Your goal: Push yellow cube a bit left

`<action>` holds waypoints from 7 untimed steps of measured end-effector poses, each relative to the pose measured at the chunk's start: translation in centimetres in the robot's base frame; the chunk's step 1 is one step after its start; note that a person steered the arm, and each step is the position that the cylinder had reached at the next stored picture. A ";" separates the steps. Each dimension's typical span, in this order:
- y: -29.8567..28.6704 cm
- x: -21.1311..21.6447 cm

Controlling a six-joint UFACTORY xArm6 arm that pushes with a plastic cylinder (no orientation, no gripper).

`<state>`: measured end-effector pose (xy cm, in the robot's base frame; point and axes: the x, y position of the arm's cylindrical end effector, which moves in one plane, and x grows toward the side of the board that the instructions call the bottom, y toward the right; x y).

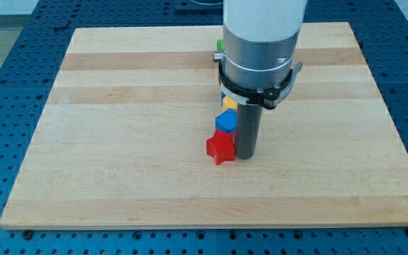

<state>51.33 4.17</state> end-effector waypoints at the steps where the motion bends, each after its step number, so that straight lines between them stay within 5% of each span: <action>1: -0.7 -0.5; 5: 2.8 2.9; 7: 7.3 -2.0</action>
<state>49.35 11.44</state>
